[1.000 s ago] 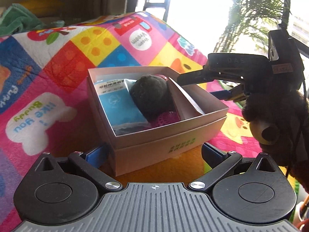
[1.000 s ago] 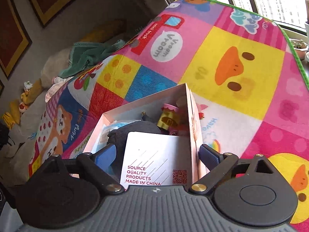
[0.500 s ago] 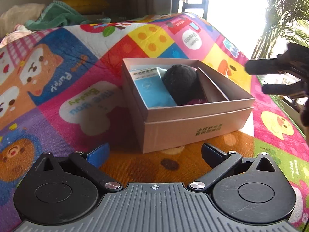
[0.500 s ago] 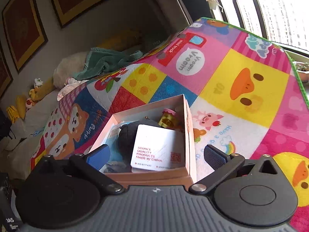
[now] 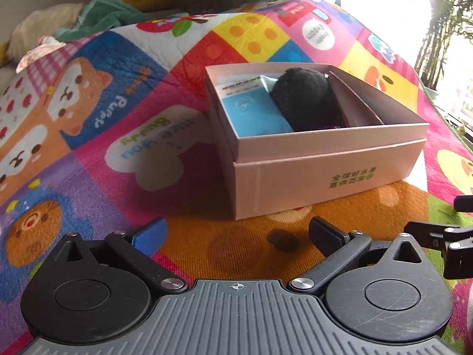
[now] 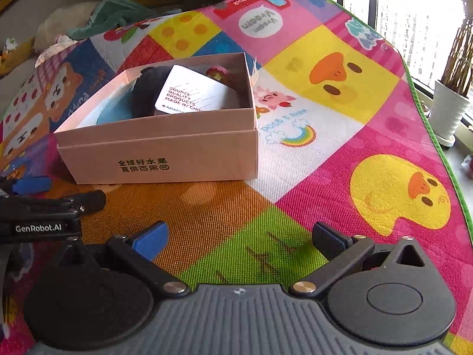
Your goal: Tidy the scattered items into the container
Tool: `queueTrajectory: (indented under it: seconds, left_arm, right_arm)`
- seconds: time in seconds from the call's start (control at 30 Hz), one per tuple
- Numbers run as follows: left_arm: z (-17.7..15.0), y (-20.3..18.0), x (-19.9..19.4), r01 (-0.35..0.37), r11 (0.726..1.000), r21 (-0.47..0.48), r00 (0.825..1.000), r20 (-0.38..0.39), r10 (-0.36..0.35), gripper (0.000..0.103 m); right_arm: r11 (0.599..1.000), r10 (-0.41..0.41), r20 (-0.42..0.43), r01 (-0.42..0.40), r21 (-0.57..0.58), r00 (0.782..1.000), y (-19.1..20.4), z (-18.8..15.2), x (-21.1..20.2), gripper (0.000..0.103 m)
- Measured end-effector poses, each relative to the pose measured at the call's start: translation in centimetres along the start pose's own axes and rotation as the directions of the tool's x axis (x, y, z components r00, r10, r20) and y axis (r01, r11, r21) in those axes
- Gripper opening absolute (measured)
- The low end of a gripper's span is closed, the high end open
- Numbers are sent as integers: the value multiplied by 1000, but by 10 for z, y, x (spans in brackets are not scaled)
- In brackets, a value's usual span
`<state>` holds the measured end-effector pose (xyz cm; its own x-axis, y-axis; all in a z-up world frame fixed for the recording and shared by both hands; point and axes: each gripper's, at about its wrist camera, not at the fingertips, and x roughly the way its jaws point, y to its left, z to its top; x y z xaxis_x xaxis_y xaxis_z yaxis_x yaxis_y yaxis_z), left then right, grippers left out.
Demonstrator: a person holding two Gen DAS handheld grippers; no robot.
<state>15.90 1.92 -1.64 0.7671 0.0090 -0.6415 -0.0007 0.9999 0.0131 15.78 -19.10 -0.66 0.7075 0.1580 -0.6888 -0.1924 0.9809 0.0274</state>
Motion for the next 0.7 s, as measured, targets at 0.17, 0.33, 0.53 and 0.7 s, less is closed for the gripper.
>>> queueTrajectory:
  seconds: [0.17, 0.33, 0.53, 0.7]
  left_arm:
    - [0, -1, 1, -6, 1000, 2, 1000, 1, 6, 103]
    - [-1, 0, 1, -6, 1000, 2, 1000, 0, 6, 103]
    - [0, 1, 1, -4, 1000, 1, 1000, 0, 4, 103]
    - [0, 1, 1, -4, 1000, 1, 1000, 0, 4, 103]
  right_arm:
    - [999, -37, 14, 37, 4, 999, 4, 9, 12, 103]
    - [1000, -26, 69, 25, 8, 997, 2, 6, 14, 103]
    - [1000, -29, 67, 28, 6, 997, 3, 7, 15, 103]
    - [1000, -29, 67, 28, 6, 997, 3, 7, 15, 103]
